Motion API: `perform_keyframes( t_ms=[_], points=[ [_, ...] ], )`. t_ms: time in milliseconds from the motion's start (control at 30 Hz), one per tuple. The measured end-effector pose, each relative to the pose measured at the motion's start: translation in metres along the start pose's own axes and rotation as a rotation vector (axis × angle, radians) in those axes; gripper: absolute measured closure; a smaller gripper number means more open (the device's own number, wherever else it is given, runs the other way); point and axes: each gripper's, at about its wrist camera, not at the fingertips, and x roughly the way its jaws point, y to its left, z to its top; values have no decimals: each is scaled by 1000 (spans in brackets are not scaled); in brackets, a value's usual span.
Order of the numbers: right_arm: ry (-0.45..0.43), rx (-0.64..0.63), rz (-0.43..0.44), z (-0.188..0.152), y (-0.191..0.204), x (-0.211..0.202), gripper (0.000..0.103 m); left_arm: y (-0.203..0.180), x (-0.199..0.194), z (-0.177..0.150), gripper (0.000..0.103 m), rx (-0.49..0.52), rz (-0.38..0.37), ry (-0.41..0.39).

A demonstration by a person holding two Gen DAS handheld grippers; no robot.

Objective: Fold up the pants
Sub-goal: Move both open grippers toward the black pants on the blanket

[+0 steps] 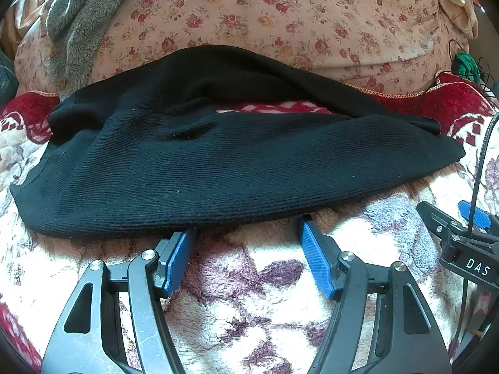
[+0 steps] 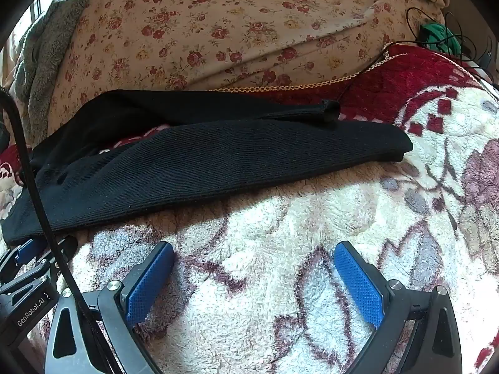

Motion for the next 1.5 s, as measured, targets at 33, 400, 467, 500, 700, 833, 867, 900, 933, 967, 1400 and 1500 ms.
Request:
perform_keyframes(
  t_ms=[33,400,467,500,700,833,867,900,933,967,1400,1500],
  points=[
    [2,-2,-2,0,0,0,1,0,0,0,36,0,0,0],
    [17,-16,10,-1,1,3,0,0,0,0,36,1,1,1],
    [26,-23,20,0,1,3,0,0,0,1,36,1,-1,2],
    [28,-26,26,0,0,3,0,0,0,1,36,0,-3,3],
    [78,-44,103,0,-6,-1,0,1,-4,0,36,21,-22,9],
    [60,-20,162,-5,-11,-9,0,2,-8,-1,36,26,-28,5],
    [50,-4,177,-6,-13,-10,0,1,-9,-1,36,26,-27,4],
    [33,25,197,-8,-17,-12,0,1,-11,-2,36,27,-27,1],
    [22,45,209,-9,-19,-14,0,2,-13,-3,36,27,-25,-2],
    [12,66,224,-11,-21,-16,3,2,-16,-3,36,27,-21,-4],
    [-56,5,200,-12,7,-56,29,17,-58,5,36,-8,-15,-97],
    [-67,-2,205,-9,12,-63,29,18,-64,6,36,-13,-14,-110]
  ],
)
